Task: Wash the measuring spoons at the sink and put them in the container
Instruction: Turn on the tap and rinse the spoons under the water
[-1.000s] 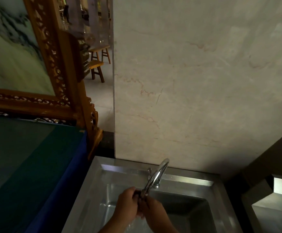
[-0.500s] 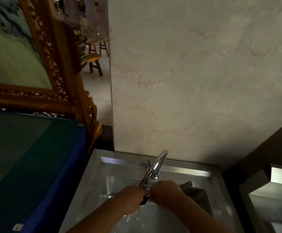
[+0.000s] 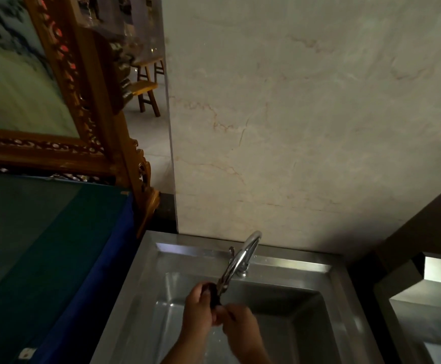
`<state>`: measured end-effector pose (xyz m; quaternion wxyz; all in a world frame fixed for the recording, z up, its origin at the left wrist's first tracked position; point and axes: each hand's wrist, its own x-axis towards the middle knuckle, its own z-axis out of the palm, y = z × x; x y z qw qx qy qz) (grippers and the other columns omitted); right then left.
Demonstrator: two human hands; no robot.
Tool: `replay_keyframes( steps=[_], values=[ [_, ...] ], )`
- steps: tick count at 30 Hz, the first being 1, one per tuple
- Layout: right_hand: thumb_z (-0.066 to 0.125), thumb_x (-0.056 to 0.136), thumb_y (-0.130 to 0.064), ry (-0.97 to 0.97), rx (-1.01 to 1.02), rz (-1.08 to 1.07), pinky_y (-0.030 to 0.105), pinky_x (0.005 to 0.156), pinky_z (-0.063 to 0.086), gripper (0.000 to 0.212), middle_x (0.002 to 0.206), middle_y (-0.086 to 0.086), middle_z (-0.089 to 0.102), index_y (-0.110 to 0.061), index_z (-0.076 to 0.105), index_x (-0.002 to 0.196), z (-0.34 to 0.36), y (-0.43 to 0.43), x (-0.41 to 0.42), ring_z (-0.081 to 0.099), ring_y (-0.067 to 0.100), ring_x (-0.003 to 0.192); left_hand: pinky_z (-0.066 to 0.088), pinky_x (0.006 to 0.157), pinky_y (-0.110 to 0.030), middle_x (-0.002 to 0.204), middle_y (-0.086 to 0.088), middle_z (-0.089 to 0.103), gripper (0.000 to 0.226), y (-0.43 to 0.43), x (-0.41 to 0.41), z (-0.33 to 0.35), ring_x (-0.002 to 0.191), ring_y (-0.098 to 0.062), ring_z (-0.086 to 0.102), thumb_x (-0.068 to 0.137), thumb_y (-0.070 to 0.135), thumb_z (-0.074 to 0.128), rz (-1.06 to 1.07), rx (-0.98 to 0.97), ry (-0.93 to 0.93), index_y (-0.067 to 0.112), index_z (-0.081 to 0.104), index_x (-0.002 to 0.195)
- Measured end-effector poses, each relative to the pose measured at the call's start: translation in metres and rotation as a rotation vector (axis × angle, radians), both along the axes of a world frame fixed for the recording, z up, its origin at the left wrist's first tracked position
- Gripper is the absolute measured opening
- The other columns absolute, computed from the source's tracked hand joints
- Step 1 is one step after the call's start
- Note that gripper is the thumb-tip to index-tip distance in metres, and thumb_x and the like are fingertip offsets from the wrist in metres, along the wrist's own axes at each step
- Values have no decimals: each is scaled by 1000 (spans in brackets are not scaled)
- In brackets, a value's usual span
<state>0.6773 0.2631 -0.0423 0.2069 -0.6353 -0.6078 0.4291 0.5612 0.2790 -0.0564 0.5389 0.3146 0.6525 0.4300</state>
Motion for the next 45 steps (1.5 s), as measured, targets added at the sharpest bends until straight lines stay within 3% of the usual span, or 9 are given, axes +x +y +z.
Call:
replay_keyframes(
  steps=[4,8,16,23,28,30,36,40,45],
  values=[
    [62,90,-34,-80,-7,36,18,60,45,36,53,-11,60,-32,61,54,2,-7,11,55,-8,53,40,34,-21,65,-2,67,27,-5,-1,-4,39,-12,57,97,4,43,-128,-19,68,25,60,94],
    [49,95,-44,-495,26,352,22,76,50,25,81,-8,66,-27,67,91,18,17,36,62,5,76,42,38,-21,81,1,71,35,-3,-15,5,39,-6,54,95,9,46,-540,-58,286,37,56,113],
    [49,96,-34,-918,301,666,32,67,44,25,87,6,68,-15,64,91,48,58,50,63,20,76,50,80,-32,113,-14,65,24,21,-18,35,94,-24,64,98,25,42,-1067,279,868,23,51,120],
    [54,94,-31,-241,7,282,16,61,42,28,62,-10,57,-25,67,70,24,21,36,52,-3,55,43,65,-12,91,9,70,19,5,-22,20,83,-2,64,97,25,49,-439,178,565,25,68,102],
    [52,96,-17,224,-221,-61,20,42,35,40,46,-5,50,-19,66,59,8,-10,-3,43,5,38,39,42,-16,59,3,65,17,-18,-10,14,46,-7,56,94,11,51,-36,-25,37,9,67,91],
    [44,99,-13,384,-298,-151,20,38,28,38,47,1,49,-11,66,68,7,-17,-13,39,11,37,44,44,-17,68,-2,67,15,-25,-7,17,55,-9,61,95,10,52,26,-32,-95,13,67,96],
    [40,94,9,823,-397,-408,24,45,39,18,54,14,59,-1,54,89,11,-16,-29,51,22,43,51,58,-18,102,-6,71,23,-30,-13,16,83,-12,67,98,16,50,-35,-8,-5,12,64,115],
    [51,86,10,1072,-387,-510,38,62,50,11,74,22,63,2,56,92,18,-6,-35,64,30,65,53,90,-33,125,-5,61,35,-30,-20,14,109,-19,61,99,22,48,-208,-17,140,19,49,134],
    [51,93,-3,1047,-385,-546,33,52,41,12,87,22,66,2,61,96,26,-1,-38,67,34,69,47,46,-15,109,-2,65,30,-20,-16,25,72,-12,65,98,28,49,-284,-52,204,34,42,127]
  ],
)
